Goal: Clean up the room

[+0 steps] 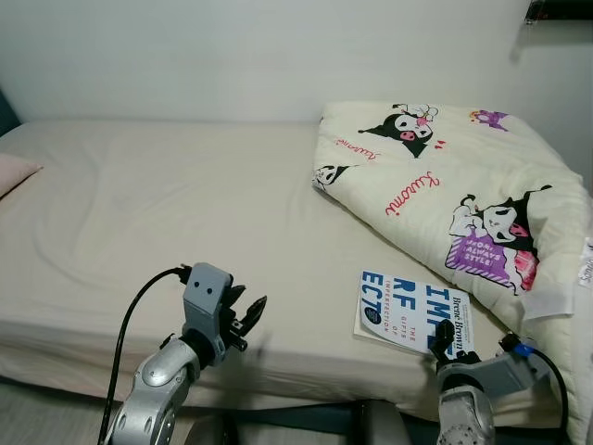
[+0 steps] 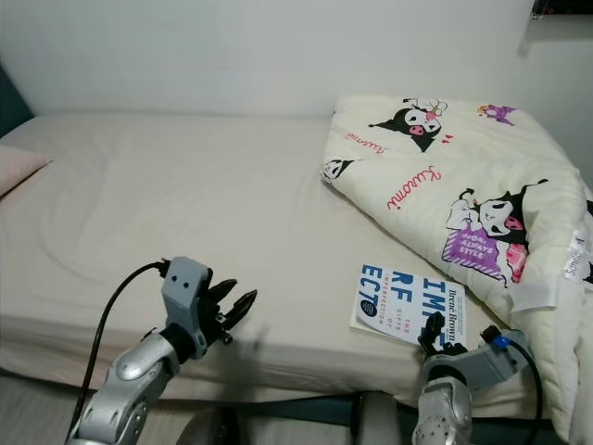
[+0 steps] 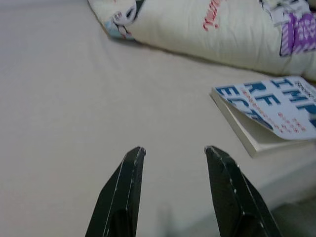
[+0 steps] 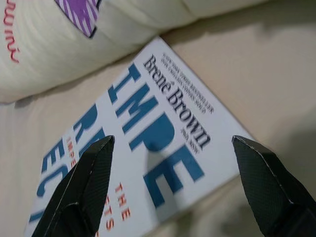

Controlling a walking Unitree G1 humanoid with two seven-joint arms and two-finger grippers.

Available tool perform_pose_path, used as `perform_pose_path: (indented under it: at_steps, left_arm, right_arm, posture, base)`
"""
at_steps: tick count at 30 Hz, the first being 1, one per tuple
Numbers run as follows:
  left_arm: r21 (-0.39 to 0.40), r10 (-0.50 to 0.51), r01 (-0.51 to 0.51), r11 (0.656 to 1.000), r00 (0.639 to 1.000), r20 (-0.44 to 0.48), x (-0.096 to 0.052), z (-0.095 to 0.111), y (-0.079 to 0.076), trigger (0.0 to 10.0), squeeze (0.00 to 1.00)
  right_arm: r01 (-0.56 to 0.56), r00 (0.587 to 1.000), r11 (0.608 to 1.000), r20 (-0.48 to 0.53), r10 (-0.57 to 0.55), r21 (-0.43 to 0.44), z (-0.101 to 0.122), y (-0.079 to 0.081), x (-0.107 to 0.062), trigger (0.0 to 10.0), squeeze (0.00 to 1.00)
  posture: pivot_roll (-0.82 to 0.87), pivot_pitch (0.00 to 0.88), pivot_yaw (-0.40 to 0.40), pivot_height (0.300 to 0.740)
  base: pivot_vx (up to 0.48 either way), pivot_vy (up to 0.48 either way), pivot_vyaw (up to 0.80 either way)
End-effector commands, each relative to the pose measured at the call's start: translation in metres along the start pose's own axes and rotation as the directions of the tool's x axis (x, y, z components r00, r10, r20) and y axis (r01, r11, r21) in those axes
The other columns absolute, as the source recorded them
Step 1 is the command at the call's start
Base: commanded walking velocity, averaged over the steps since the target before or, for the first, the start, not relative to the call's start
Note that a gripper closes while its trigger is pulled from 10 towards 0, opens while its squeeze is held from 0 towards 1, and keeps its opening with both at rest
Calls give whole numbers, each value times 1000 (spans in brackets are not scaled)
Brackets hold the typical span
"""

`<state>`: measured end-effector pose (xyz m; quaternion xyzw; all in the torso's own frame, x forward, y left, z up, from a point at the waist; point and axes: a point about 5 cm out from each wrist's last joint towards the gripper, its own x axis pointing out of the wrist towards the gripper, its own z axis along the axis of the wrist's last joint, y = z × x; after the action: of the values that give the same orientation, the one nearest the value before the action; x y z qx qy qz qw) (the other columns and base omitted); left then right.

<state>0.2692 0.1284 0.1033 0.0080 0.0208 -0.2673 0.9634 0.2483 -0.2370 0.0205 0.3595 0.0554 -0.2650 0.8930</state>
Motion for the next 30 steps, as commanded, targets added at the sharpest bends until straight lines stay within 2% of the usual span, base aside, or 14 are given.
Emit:
perform_pose_path:
  at_steps: [1, 4, 5, 6, 7, 8, 9, 10, 17, 22, 28, 30]
  left_arm:
    - [2, -29, 29, 1000, 1000, -4, -5, 0, 0, 10000, 0]
    - [-13, -63, 63, 998, 998, 6, -6, 1, -4, 10000, 0]
    - [-15, -75, 75, 997, 997, 9, -6, 2, -5, 10000, 0]
    - [-15, -75, 75, 997, 997, 9, -6, 2, -5, 10000, 0]
    - [-20, -85, 85, 996, 996, 11, -7, 2, -6, 10000, 0]
    - [-21, -91, 91, 996, 996, 12, -7, 2, -6, 10000, 0]
    - [-21, -91, 91, 996, 996, 12, -7, 2, -6, 10000, 0]
    - [-22, -96, 97, 995, 995, 12, -7, 3, -6, 10000, 0]
    - [-13, -97, 97, 995, 995, 13, -5, 4, -6, 10000, 0]
    - [-11, -98, 98, 995, 995, 13, -4, 4, -6, 10000, 0]
    - [15, -124, 124, 992, 992, -7, -6, 1, -9, 10000, 0]
    - [18, -118, 118, 993, 993, -9, -6, 1, -7, 10000, 0]
  right_arm:
    - [-15, 998, 999, -53, 16, 31, -12, -4, -9, 10000, 1000]
    - [-61, 998, 998, -28, 62, 35, -11, -5, -17, 10000, 1000]
    - [-68, 998, 997, -13, 68, 36, -10, -7, -20, 10000, 863]
    - [-68, 998, 997, -13, 68, 36, -10, -7, -20, 10000, 863]
    - [-71, 997, 997, 1, 71, 37, -9, -8, -22, 10000, 631]
    - [-77, 997, 996, 14, 77, 35, -8, -8, -23, 10000, 82]
    - [-77, 997, 996, 14, 77, 35, -8, -8, -23, 10000, 82]
    - [-80, 997, 996, 23, 79, 35, -6, -9, -24, 10000, 0]
    - [-45, 998, 998, 48, 43, 42, -1, -20, -24, 10000, 0]
    - [-49, 998, 998, 44, 48, 40, 0, -19, -21, 10000, 0]
    - [-2, 1000, 1000, 12, 2, -6, -4, -22, -15, 10000, 0]
    - [-10, 1000, 1000, 17, 9, 10, -4, -19, -13, 10000, 0]
  posture:
    - [19, 85, 30, 586]
    - [21, 83, 29, 586]
    - [21, 80, 30, 586]
    - [21, 80, 30, 586]
    - [21, 80, 30, 586]
    - [21, 80, 30, 586]
    - [21, 80, 30, 586]
    - [19, 81, 34, 586]
    - [16, 84, 39, 586]
    - [15, 86, 42, 586]
    - [23, 87, 44, 586]
    - [25, 87, 45, 586]
  base:
    - [0, 0, 0]
    - [0, 0, 0]
    - [0, 0, 0]
    - [0, 0, 0]
    - [0, 0, 0]
    - [0, 0, 0]
    - [0, 0, 0]
    - [0, 0, 0]
    - [0, 0, 0]
    - [0, 0, 0]
    - [0, 0, 0]
    - [0, 0, 0]
